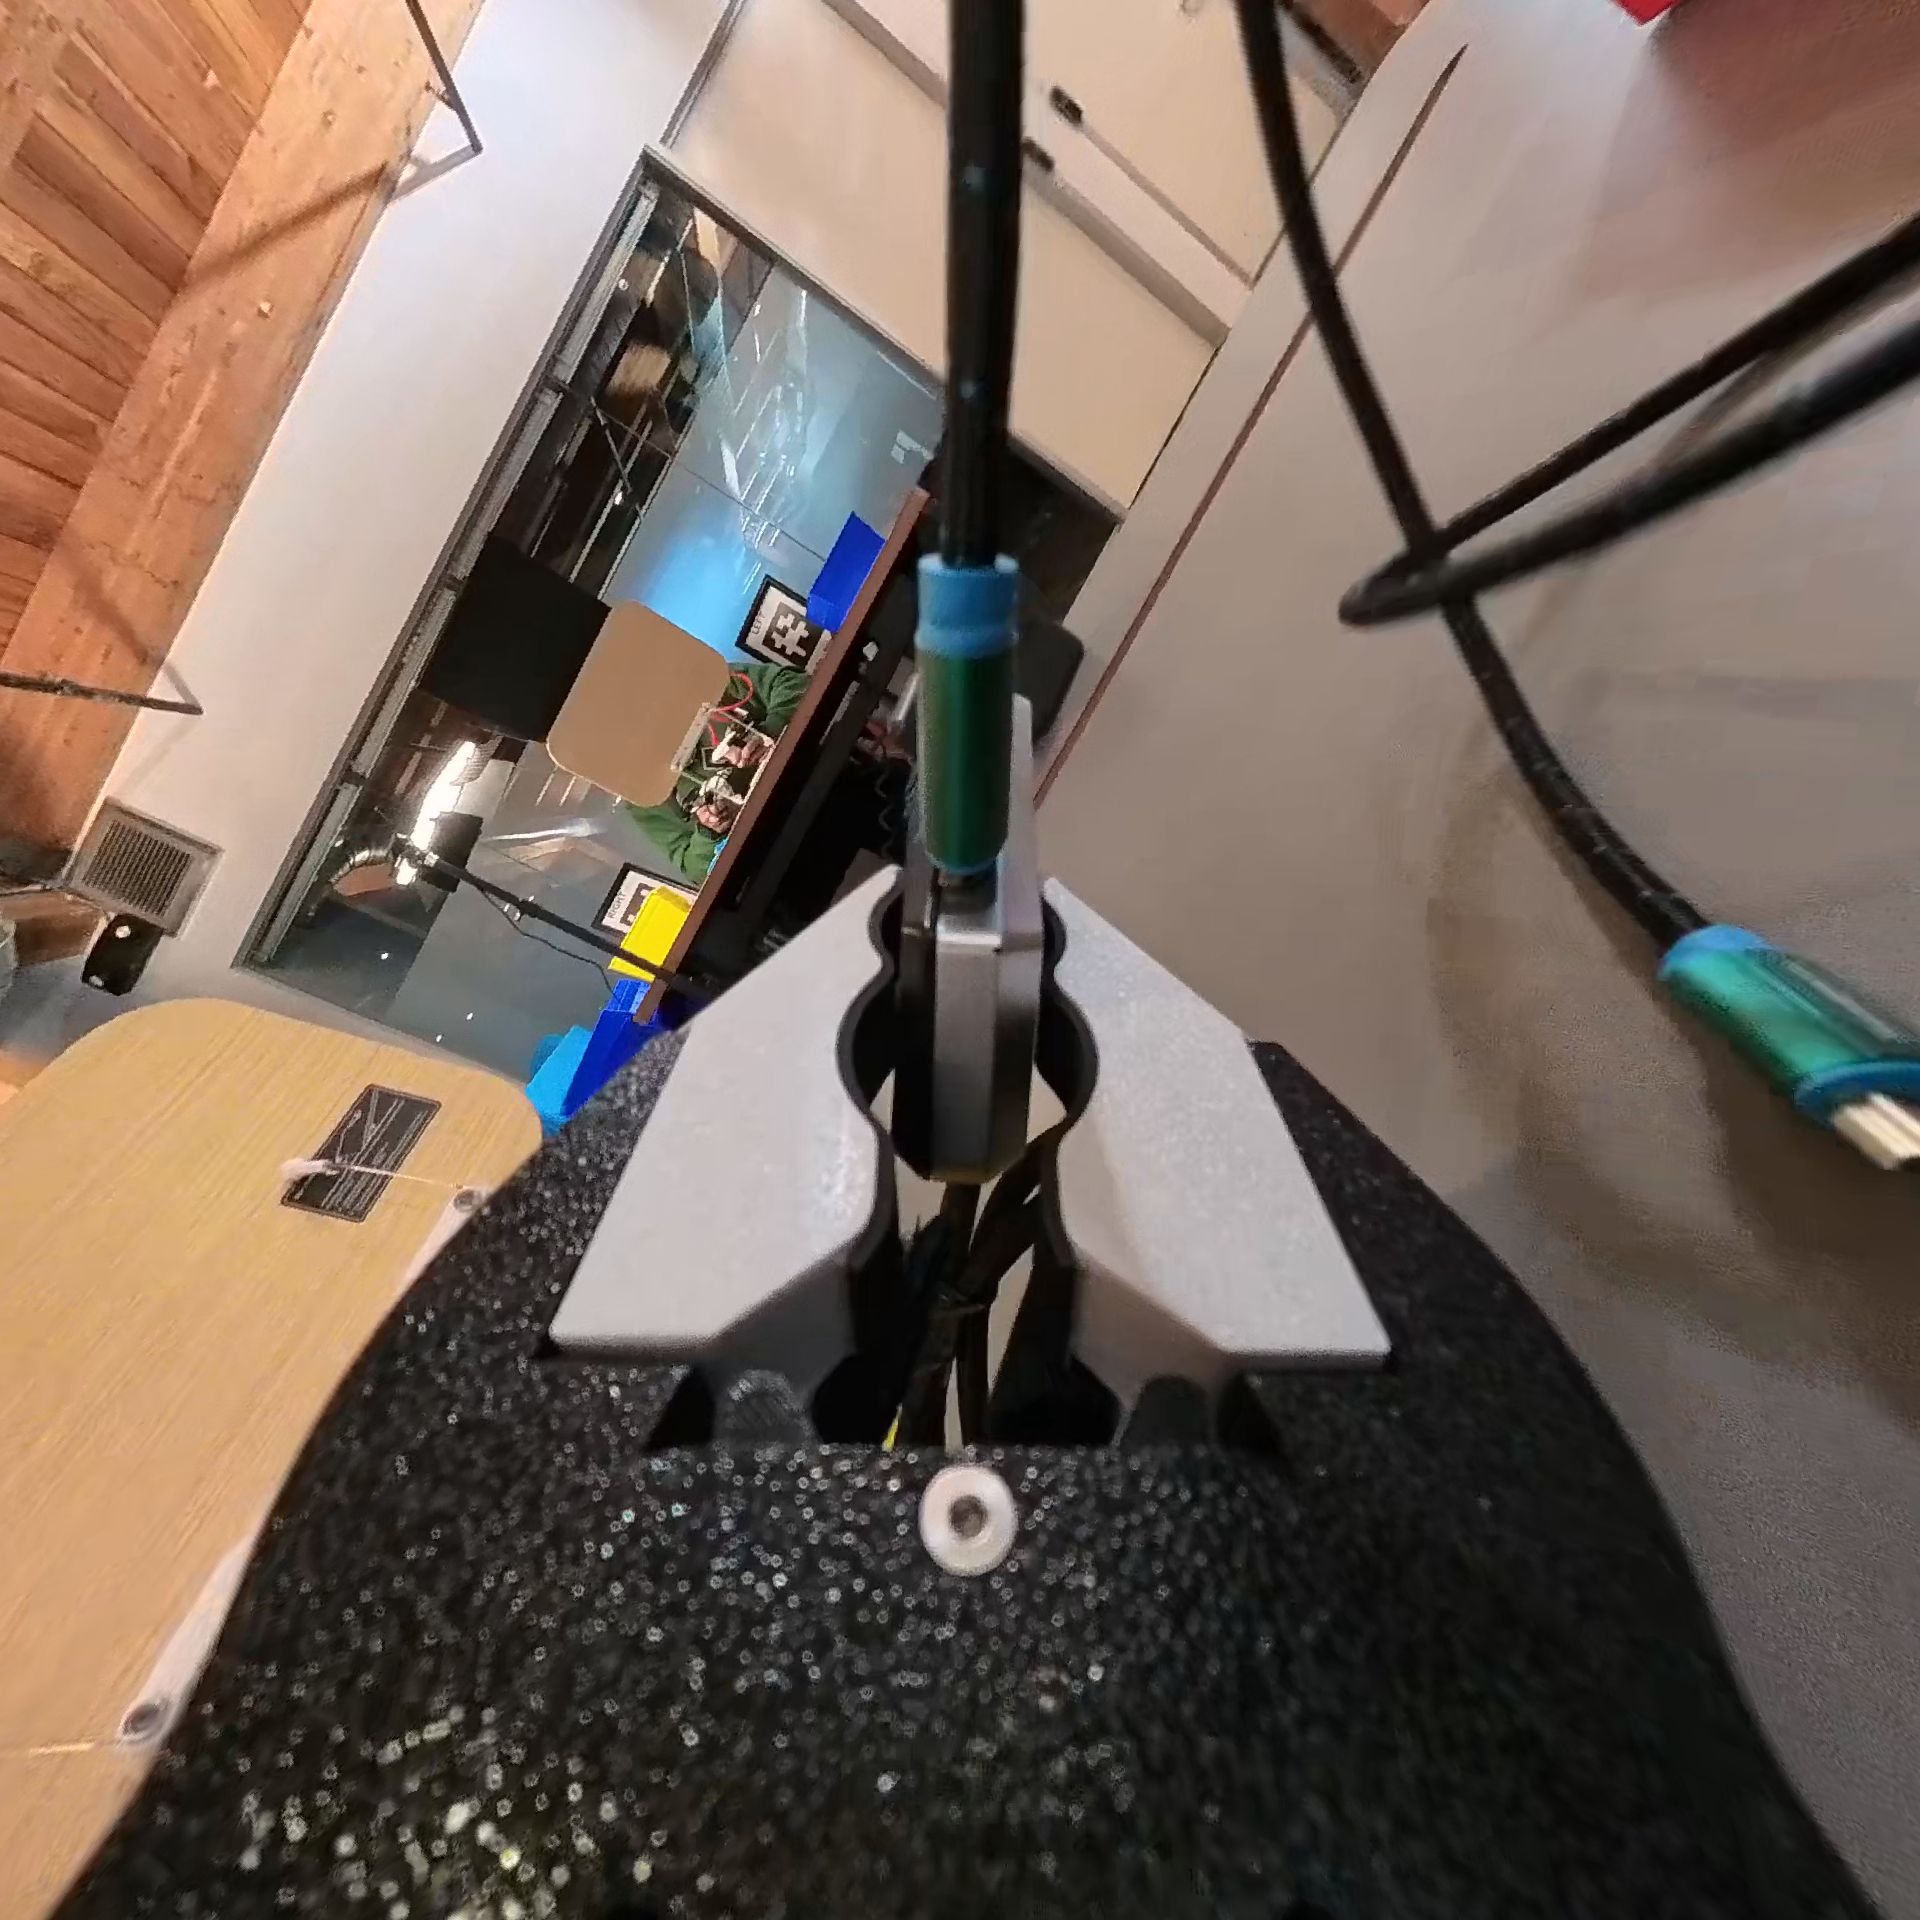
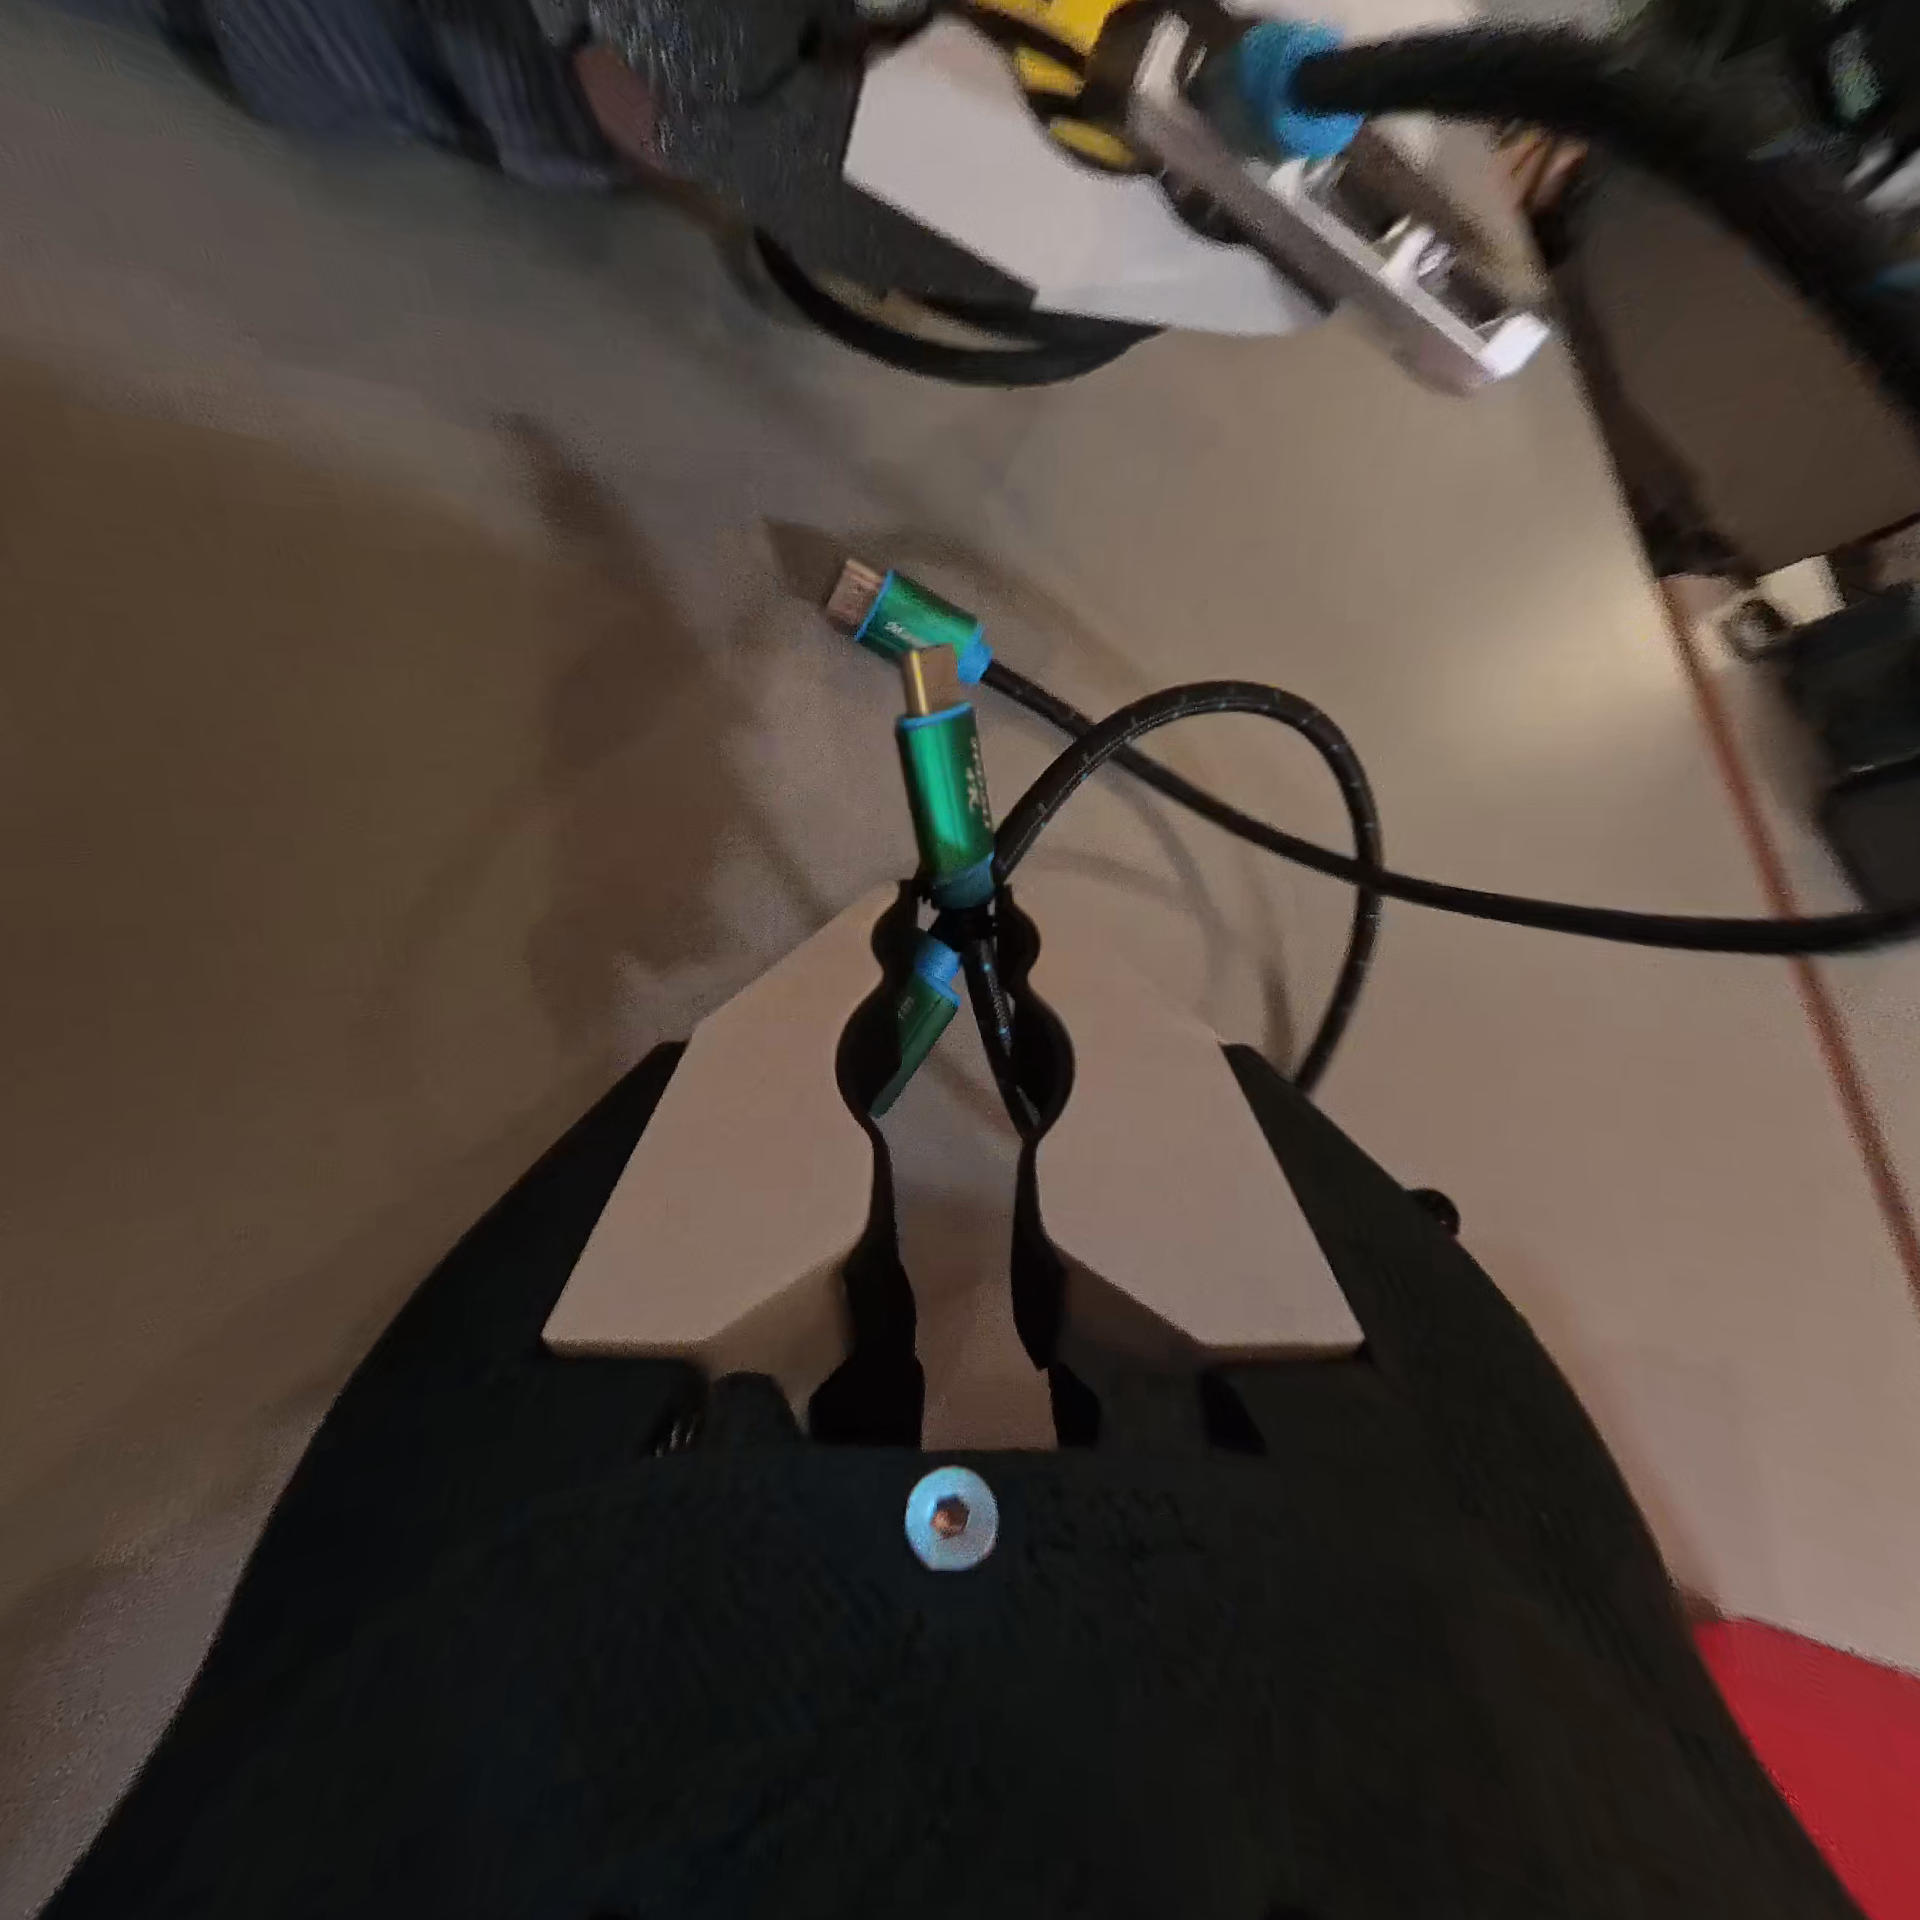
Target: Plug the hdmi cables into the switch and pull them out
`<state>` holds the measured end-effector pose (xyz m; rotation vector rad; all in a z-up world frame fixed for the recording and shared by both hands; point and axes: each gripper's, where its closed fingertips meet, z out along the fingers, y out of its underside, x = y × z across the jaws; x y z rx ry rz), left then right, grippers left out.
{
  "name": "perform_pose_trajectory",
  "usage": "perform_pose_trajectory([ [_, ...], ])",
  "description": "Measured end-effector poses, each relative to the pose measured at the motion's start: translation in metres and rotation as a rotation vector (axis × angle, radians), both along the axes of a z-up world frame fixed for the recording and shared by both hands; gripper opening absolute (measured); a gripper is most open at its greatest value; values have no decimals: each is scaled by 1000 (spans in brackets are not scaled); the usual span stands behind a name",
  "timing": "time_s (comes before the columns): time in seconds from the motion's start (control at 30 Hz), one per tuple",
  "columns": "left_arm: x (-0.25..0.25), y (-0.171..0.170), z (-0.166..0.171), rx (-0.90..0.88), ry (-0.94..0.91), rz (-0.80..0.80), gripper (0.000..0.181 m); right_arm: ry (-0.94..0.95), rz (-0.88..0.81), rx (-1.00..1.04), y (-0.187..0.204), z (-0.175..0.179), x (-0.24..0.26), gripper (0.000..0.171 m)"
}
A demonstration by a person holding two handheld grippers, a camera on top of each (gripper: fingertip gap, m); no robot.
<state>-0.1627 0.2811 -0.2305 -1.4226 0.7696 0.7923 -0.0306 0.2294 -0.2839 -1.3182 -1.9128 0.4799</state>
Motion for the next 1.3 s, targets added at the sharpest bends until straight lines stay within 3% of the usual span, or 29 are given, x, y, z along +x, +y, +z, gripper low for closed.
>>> perform_pose_trajectory([
  [0.17, -1, 0, 2, 6, -10, 5, 18, 120, -77, 119, 4, 43, 26, 12],
  [0.47, -6, -1, 7, 29, -3, 35, 18, 144, -133, 298, 5, 108, 62, 13],
  [0.8, -10, -1, 7, 7, -115, 37, 19, -43, 165, 151, -51, 95, 77, 12],
  [0.93, -7, 0, 4, -24, -207, 10, 20, -2, 237, 47, -70, 110, 78, 12],
  [1.3, 17, -10, 18, 20, -254, -142, 19, -33, 134, 203, -34, 80, 56, 11],
])
